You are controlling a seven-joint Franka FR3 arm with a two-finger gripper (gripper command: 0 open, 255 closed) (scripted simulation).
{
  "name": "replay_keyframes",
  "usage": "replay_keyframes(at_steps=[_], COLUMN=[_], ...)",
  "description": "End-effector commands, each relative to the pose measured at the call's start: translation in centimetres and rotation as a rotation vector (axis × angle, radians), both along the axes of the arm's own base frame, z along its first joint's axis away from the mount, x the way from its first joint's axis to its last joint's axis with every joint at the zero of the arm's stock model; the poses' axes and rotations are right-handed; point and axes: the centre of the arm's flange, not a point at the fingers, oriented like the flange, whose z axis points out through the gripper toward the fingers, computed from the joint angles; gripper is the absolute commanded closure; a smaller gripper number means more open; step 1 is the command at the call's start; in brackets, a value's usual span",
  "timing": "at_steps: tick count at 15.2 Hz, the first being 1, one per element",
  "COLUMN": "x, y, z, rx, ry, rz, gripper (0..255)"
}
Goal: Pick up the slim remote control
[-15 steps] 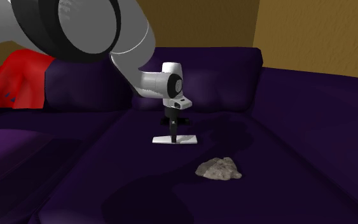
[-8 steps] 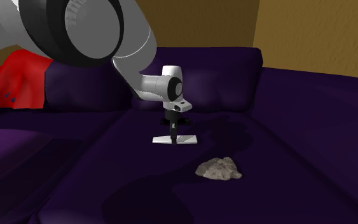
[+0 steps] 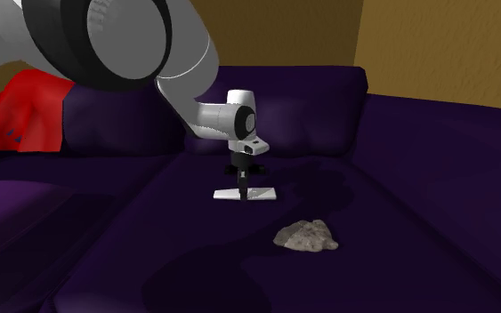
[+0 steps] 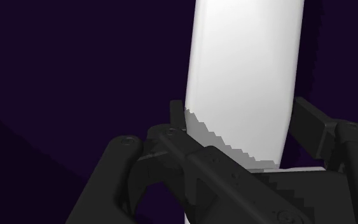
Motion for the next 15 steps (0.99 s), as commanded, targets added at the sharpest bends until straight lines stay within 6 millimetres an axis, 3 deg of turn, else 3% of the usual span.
replay_keyframes(at_steps=[1, 13, 15], x=[-0.1, -0.1, -0.1], y=[0.1, 0.1, 0.1], z=[1.0, 7.3, 7.4], rx=[0.0, 0.0, 0.0], ry=[0.0, 0.0, 0.0], rz=[0.0, 0.0, 0.0], gripper=[255, 255, 255])
